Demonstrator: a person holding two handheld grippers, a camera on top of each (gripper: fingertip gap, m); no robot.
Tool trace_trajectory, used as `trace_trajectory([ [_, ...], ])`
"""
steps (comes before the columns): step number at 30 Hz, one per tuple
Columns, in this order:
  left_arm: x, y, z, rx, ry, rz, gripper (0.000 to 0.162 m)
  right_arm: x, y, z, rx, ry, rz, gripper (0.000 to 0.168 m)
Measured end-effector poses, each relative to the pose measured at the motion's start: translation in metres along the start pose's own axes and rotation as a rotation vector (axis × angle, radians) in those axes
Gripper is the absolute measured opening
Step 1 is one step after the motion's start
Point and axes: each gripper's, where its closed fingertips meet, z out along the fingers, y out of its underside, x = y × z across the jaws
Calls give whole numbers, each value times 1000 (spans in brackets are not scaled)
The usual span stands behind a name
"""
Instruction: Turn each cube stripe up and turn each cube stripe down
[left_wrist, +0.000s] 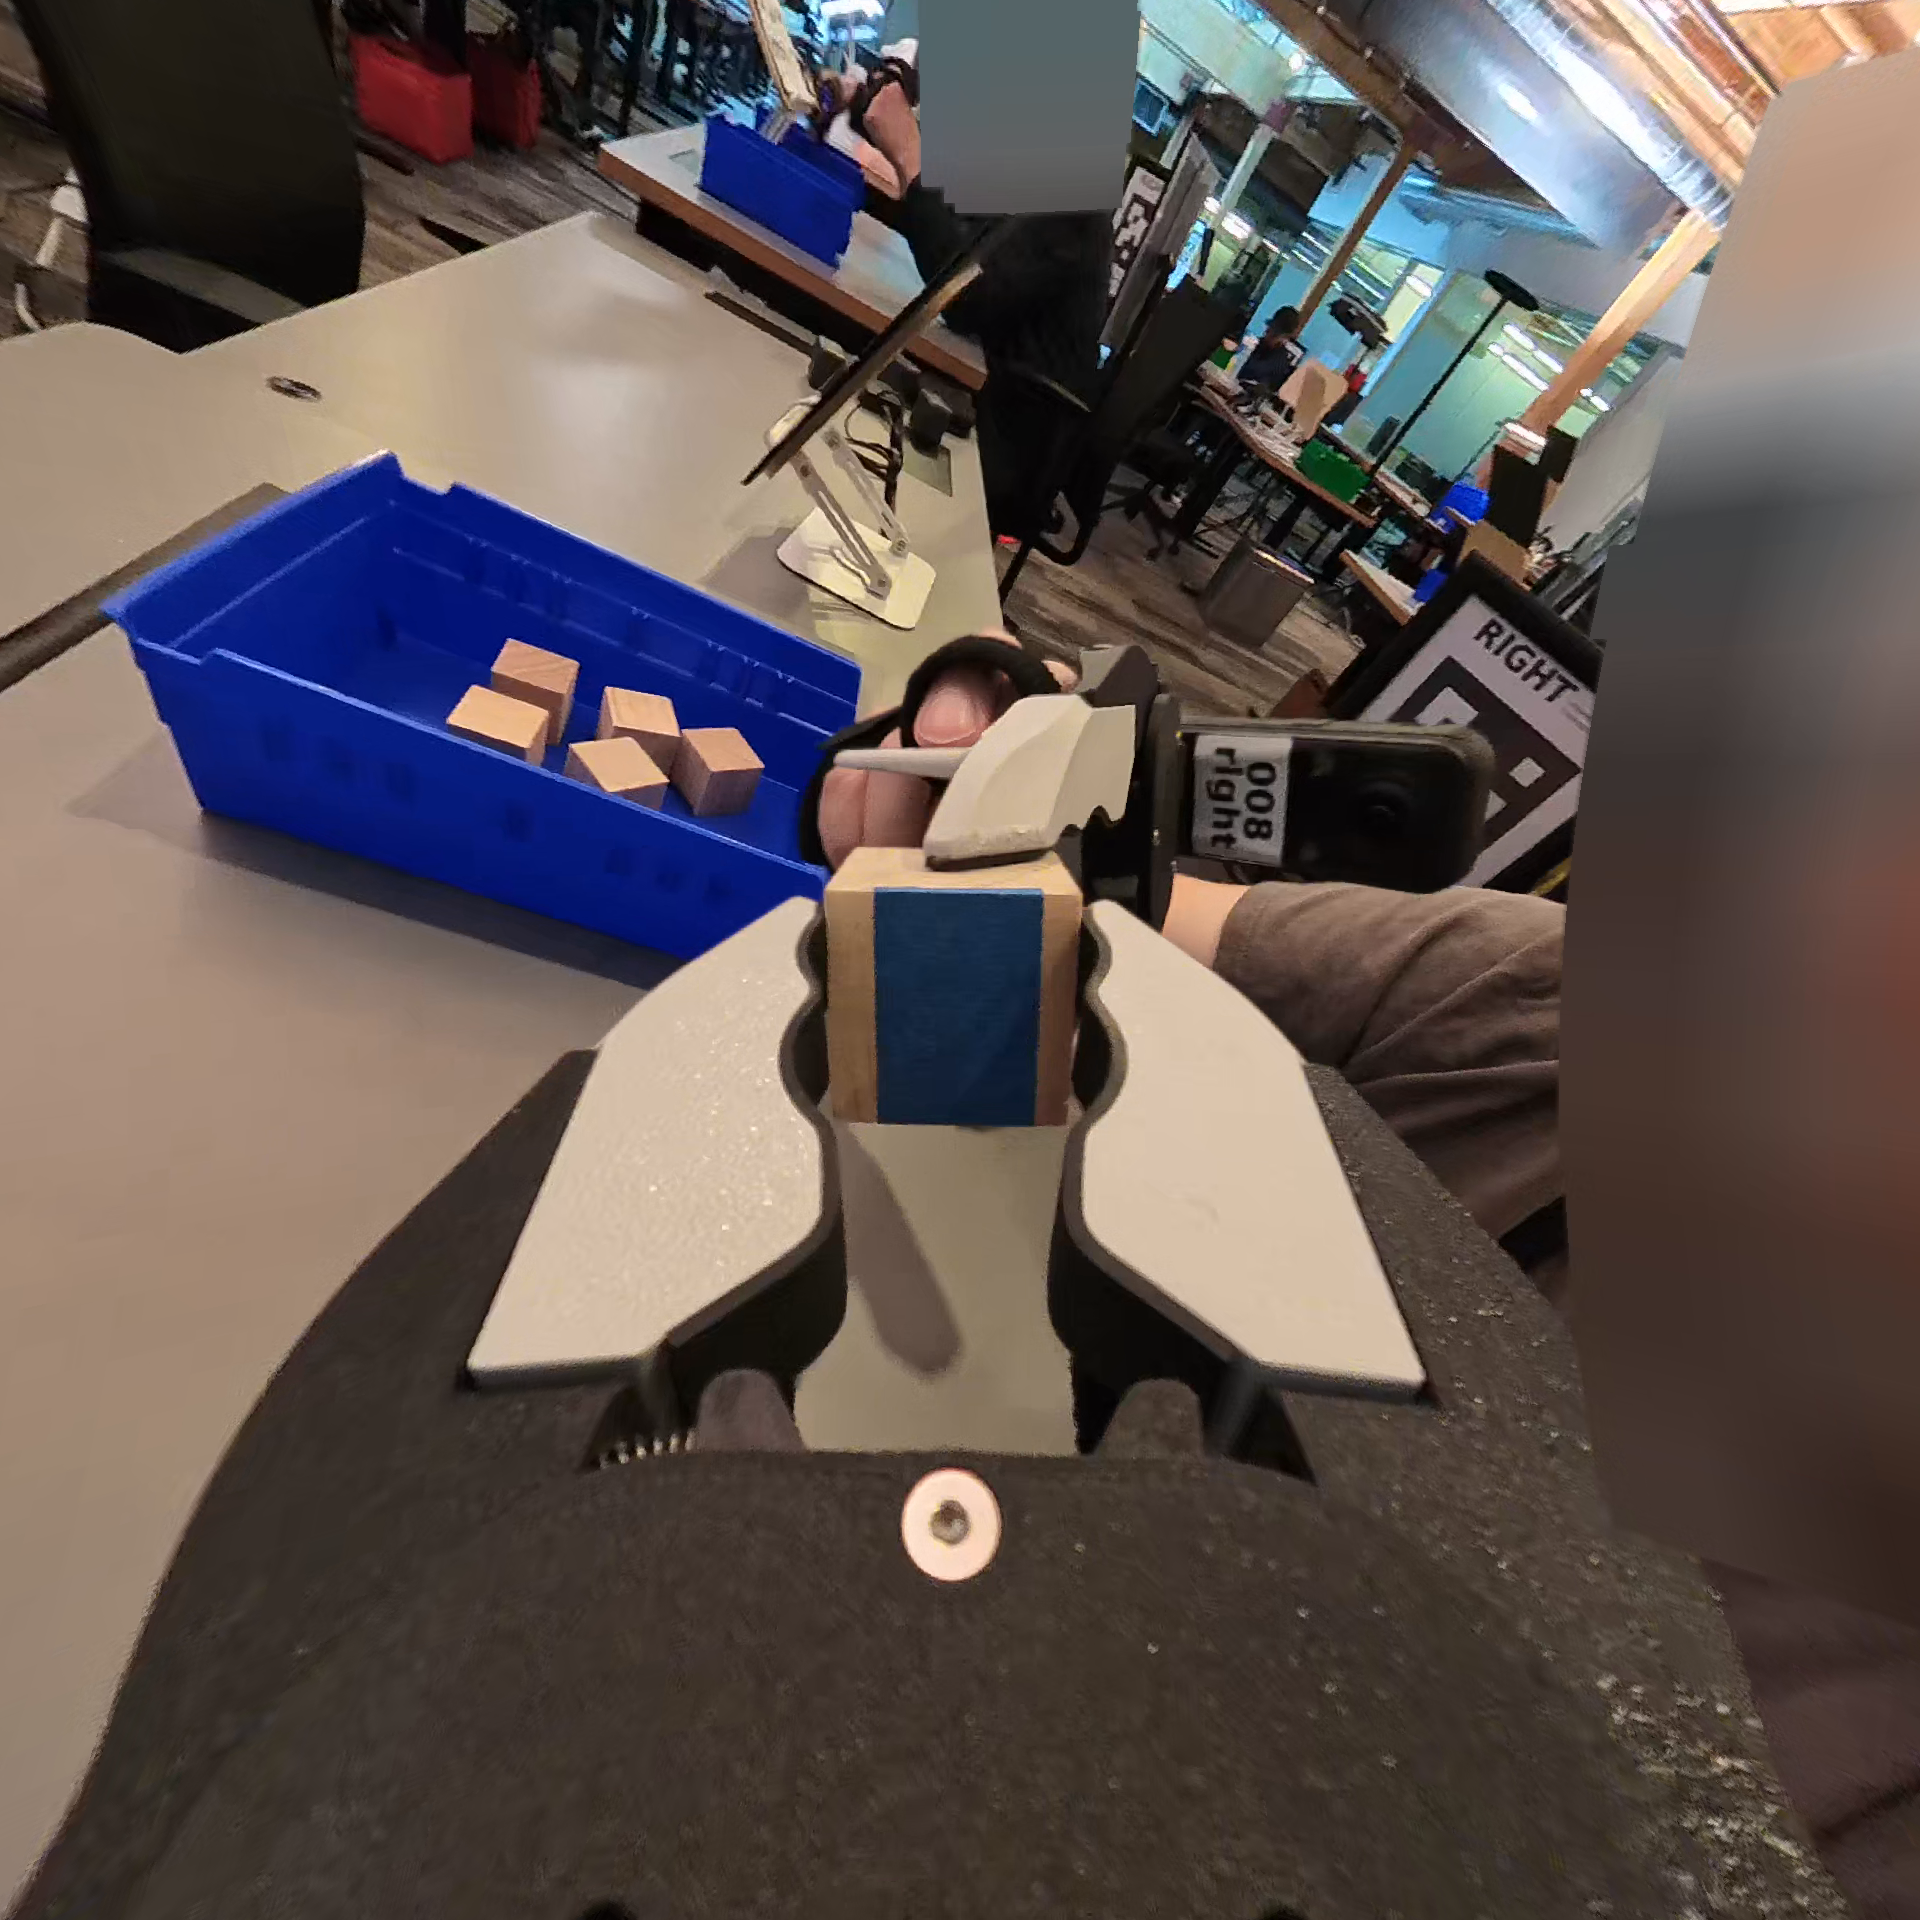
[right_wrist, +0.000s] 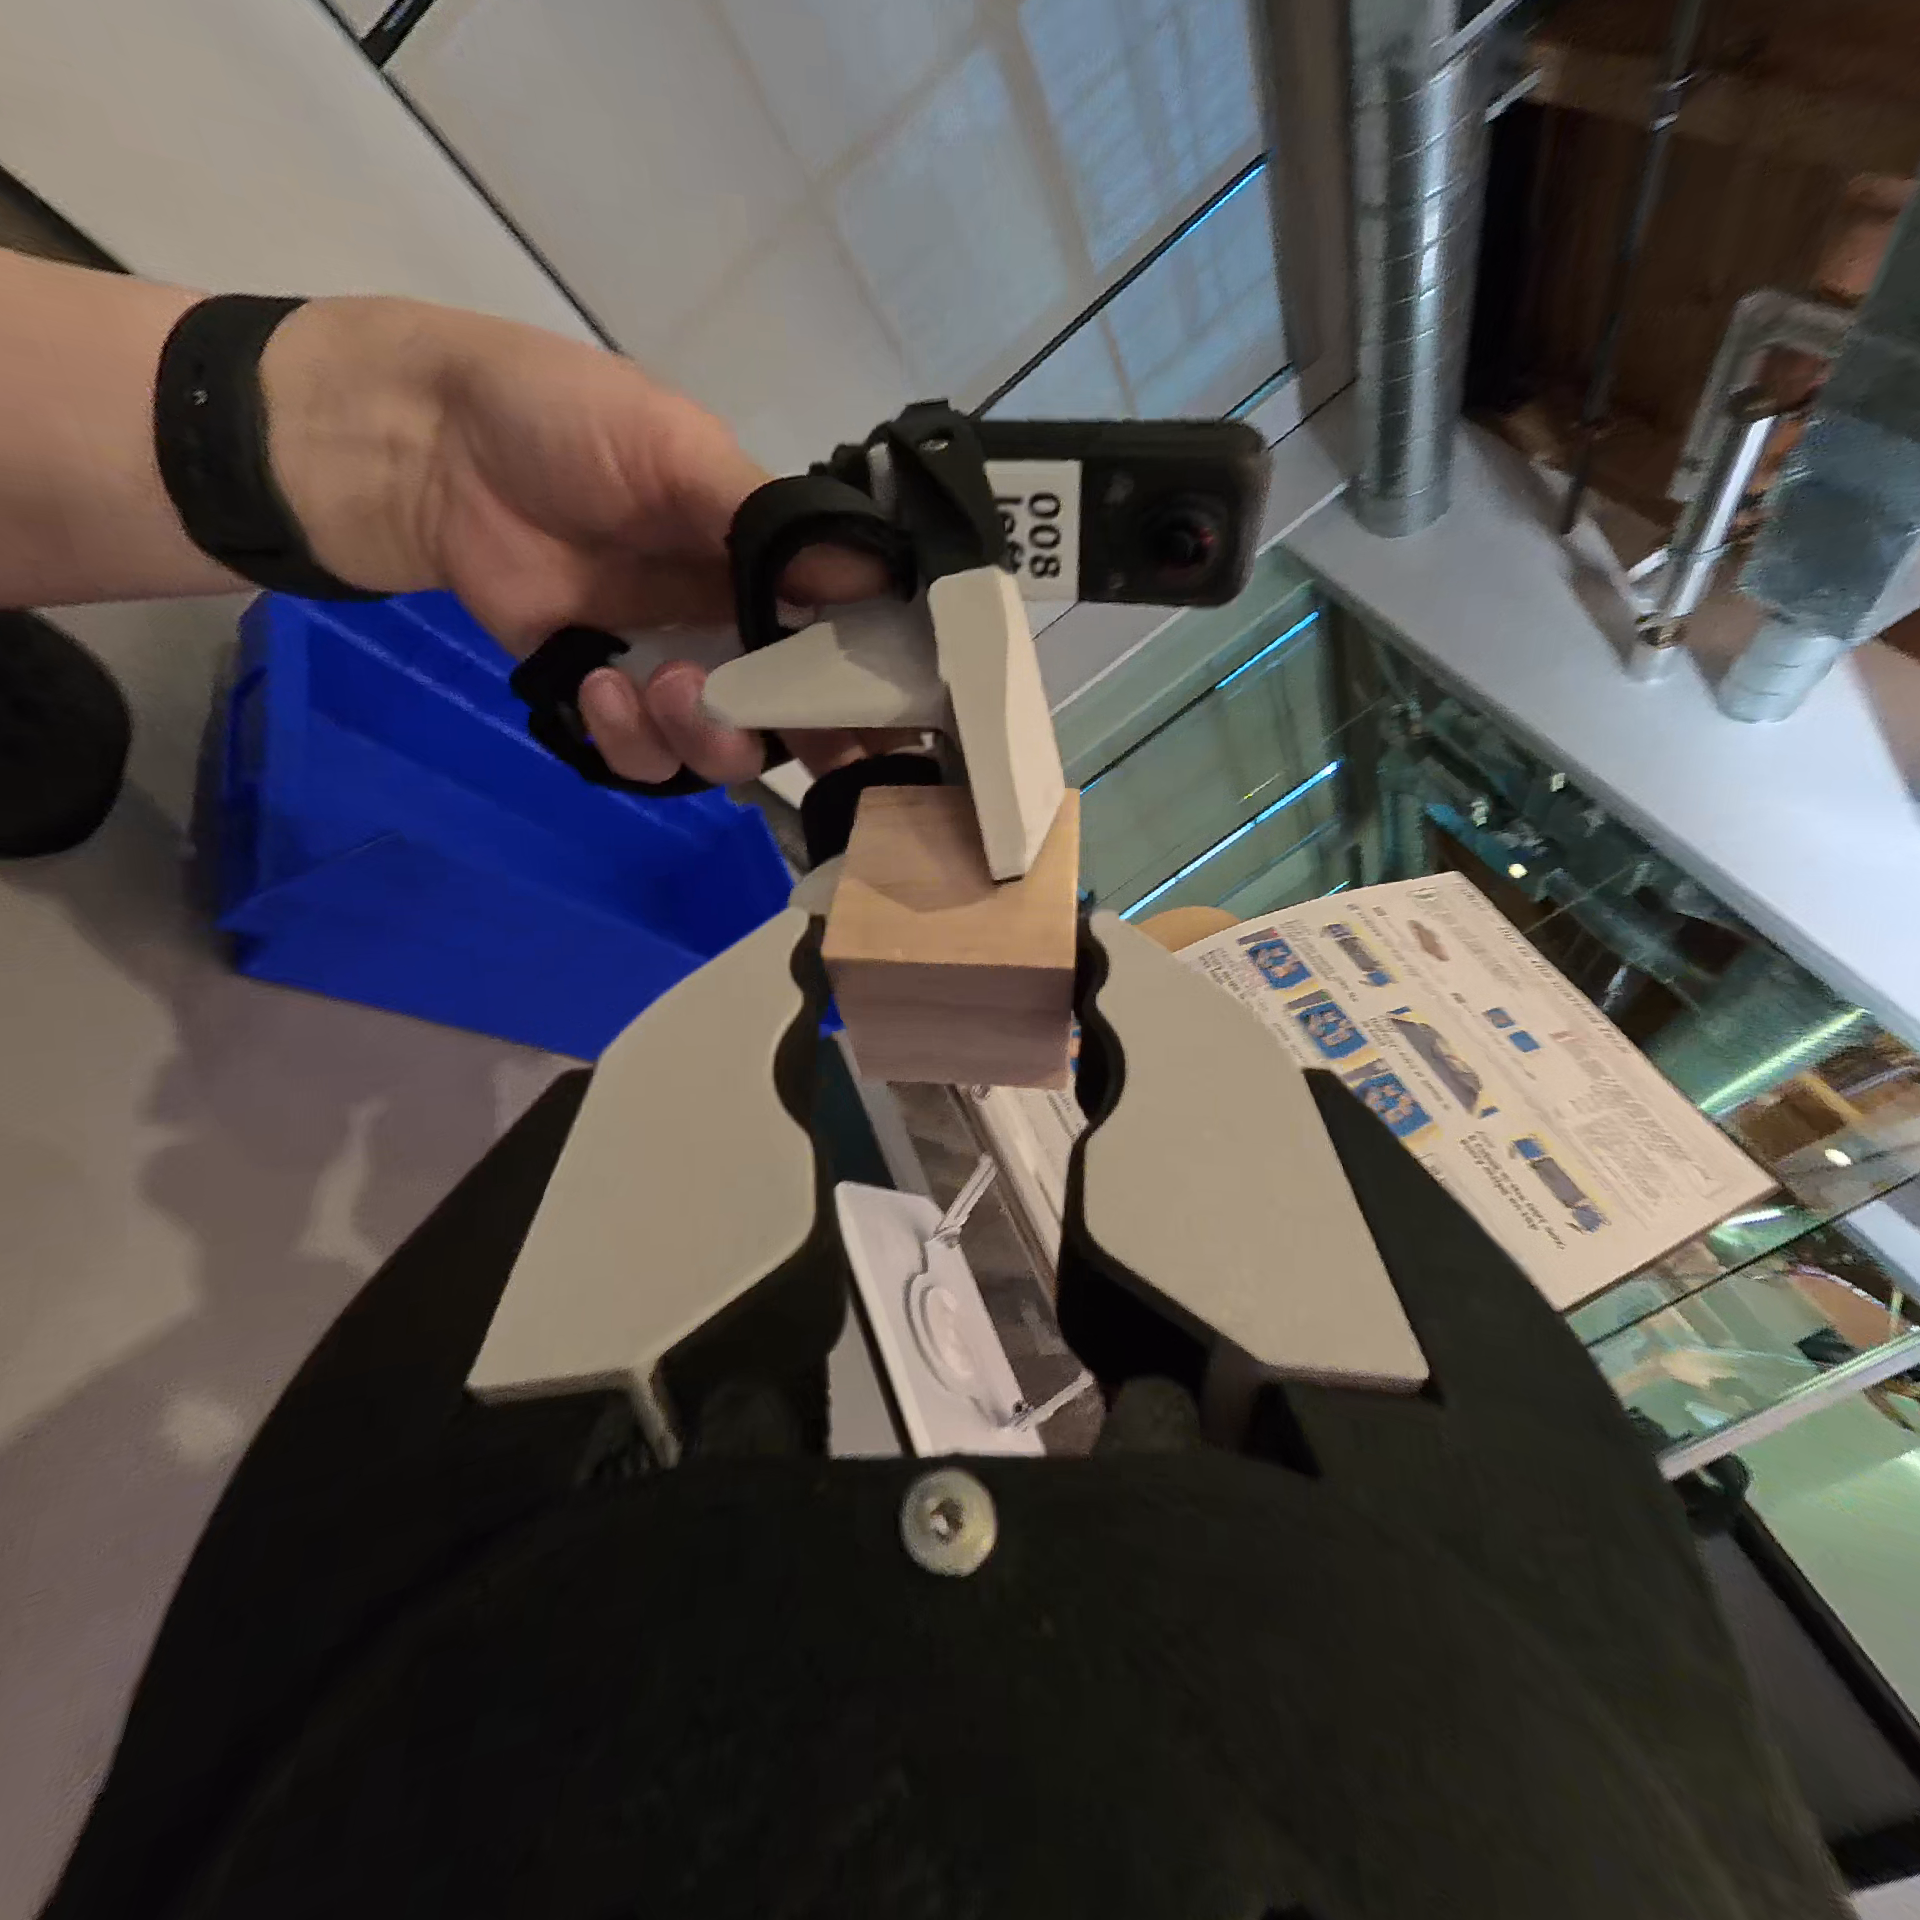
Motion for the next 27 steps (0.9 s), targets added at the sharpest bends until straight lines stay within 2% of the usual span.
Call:
trace_trajectory([
  [4, 6, -2, 2, 8, 46, -17, 44, 1, -6, -5, 19, -15, -12, 46],
  [6, 2, -9, -4, 46, 13, 27, 59, 6, 1, -7, -46, -66, 0, 46],
  [7, -4, -12, -9, 63, -29, 61, 59, 13, 9, -9, -108, -93, 21, 46],
  [9, -18, -19, -24, 83, -170, 147, 59, 33, 49, -26, -367, -192, 133, 46],
  [11, -34, -26, -43, 89, -358, 245, 59, 40, 98, -74, -661, -358, 374, 46],
  [13, -38, -36, -60, 130, -490, 349, 61, 32, 135, -131, -869, -501, 587, 45],
  [16, -33, -45, -78, 240, -609, 490, 56, 12, 194, -211, -1252, -607, 684, 46],
  [18, -24, -49, -84, 306, -634, 597, 50, -7, 218, -244, -1444, -691, 743, 46],
  [21, -25, -47, -86, 290, -654, 581, 44, -28, 239, -256, -1564, -769, 848, 46],
  [27, -36, -36, -87, 222, -626, 458, 48, -48, 263, -263, -1712, -830, 814, 47],
])
